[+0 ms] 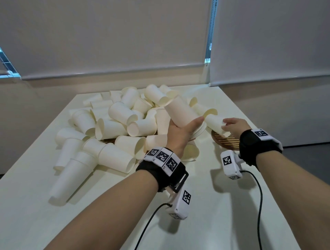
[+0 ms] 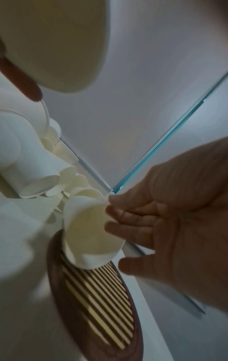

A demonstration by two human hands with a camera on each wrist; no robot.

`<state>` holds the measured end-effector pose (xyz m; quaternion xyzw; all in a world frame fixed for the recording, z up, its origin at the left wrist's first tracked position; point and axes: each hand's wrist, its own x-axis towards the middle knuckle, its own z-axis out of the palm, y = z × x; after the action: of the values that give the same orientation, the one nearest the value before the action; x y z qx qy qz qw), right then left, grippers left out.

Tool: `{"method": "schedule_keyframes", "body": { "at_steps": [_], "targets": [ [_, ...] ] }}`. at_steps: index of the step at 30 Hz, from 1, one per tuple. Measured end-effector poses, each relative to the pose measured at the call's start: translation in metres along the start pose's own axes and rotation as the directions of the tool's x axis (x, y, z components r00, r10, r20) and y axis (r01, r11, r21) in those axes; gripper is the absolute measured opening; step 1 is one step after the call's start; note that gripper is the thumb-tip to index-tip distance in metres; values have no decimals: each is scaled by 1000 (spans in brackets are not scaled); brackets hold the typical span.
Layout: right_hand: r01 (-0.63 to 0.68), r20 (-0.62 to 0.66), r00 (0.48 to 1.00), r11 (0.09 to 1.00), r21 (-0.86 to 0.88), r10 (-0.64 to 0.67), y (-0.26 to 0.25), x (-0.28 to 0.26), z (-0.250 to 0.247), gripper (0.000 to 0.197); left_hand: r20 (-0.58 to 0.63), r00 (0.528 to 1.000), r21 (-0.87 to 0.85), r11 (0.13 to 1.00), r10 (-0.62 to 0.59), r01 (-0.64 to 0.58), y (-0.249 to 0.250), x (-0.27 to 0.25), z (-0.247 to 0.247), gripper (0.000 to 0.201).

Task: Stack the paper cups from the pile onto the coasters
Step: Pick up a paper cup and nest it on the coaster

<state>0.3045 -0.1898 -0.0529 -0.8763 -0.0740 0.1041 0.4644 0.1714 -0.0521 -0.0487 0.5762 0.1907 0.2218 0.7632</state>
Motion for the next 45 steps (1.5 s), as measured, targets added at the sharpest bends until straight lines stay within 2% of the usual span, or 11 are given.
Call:
{"method": "schedule_keyframes", "body": {
  "at_steps": [3,6,15,23,27,29,31,34,38,41,45],
  "targets": [
    [-31,-82,995,966,257,54,1,-6,-9,35,2,999,0,999,35,-35,1,0,3,77],
    [-61,44,998,844,532,45,-7,-20,-20,15,-9,998,-51,997,54,-54,3,1,9,73],
    [-103,155,988,786,610,10,-23,-54,-41,7,-128,989,-125,989,69,-85,5,0,23,72],
    [-242,392,917,677,695,-75,-28,-57,-19,11,2,994,-178,978,-106,105,6,-8,29,70],
    [-176,392,908,716,676,-148,-34,-56,-6,16,46,983,-164,970,-177,182,5,-10,26,35],
    [-101,318,945,863,494,-72,-34,-55,-3,26,12,986,-203,965,-169,168,7,-8,22,33],
    [1,224,975,1000,-10,1,-22,-45,-2,36,-10,990,-193,972,-137,133,10,-6,17,44],
    [70,265,953,748,-660,145,6,-32,0,54,5,993,-148,982,-116,116,14,-7,9,52],
    [147,351,916,650,-746,196,30,-23,1,42,-9,996,-110,990,-94,93,16,-11,1,60],
    [221,375,907,544,-810,190,17,-40,-10,57,1,998,-55,996,-68,68,14,-19,2,75],
    [294,506,791,510,-808,345,-10,-77,-15,53,68,996,26,998,-60,59,14,-37,4,95]
  ]
}}
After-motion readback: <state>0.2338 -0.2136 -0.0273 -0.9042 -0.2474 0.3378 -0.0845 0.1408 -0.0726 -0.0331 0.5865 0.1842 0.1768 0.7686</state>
